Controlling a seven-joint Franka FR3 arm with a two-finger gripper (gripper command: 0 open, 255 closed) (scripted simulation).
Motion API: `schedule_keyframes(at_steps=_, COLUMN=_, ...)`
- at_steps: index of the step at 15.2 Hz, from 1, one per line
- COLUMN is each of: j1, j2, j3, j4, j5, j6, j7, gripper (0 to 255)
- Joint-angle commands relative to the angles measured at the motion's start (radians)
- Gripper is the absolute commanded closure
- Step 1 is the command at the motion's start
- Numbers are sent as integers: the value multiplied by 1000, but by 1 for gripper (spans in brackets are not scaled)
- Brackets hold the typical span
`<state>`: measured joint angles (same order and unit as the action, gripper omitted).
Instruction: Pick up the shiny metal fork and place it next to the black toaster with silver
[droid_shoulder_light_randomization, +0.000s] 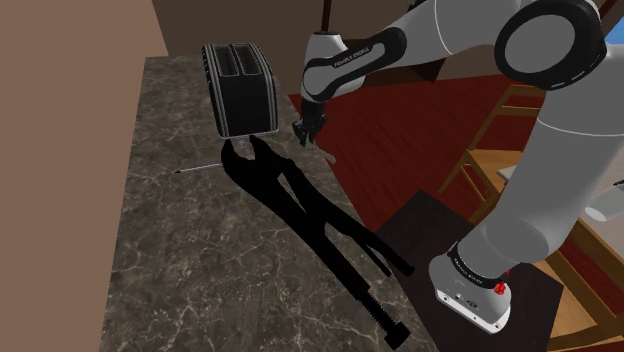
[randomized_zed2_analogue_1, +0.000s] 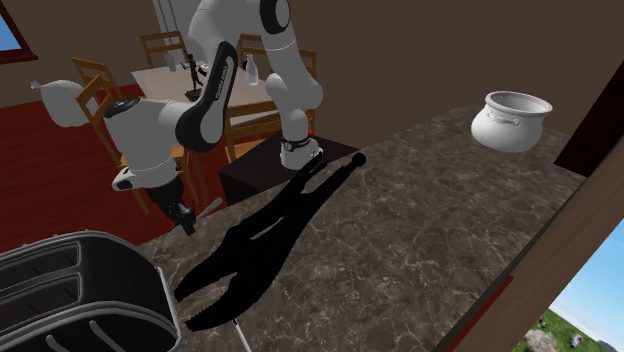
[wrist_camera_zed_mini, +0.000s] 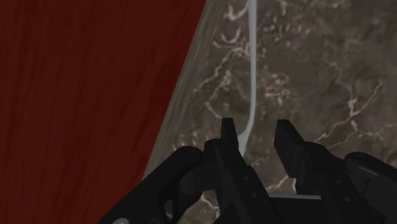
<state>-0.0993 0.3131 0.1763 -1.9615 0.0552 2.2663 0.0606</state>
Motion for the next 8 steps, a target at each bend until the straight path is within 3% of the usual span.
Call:
schedule_keyframes(at_steps=1, j1=1, j2=8, j3=0, j4=-2, j5=-1, j6=11, j7=0, gripper=255)
schedule_keyframes(at_steps=7, j1=1, j2=8, j3=0, j4=-2, j5=-1, j6=11, j7=0, gripper=255)
schedule_keyframes(at_steps=8, j1=1, j2=8, j3=0, j4=-2, j5=-1, j6=11, j7=0, gripper=0)
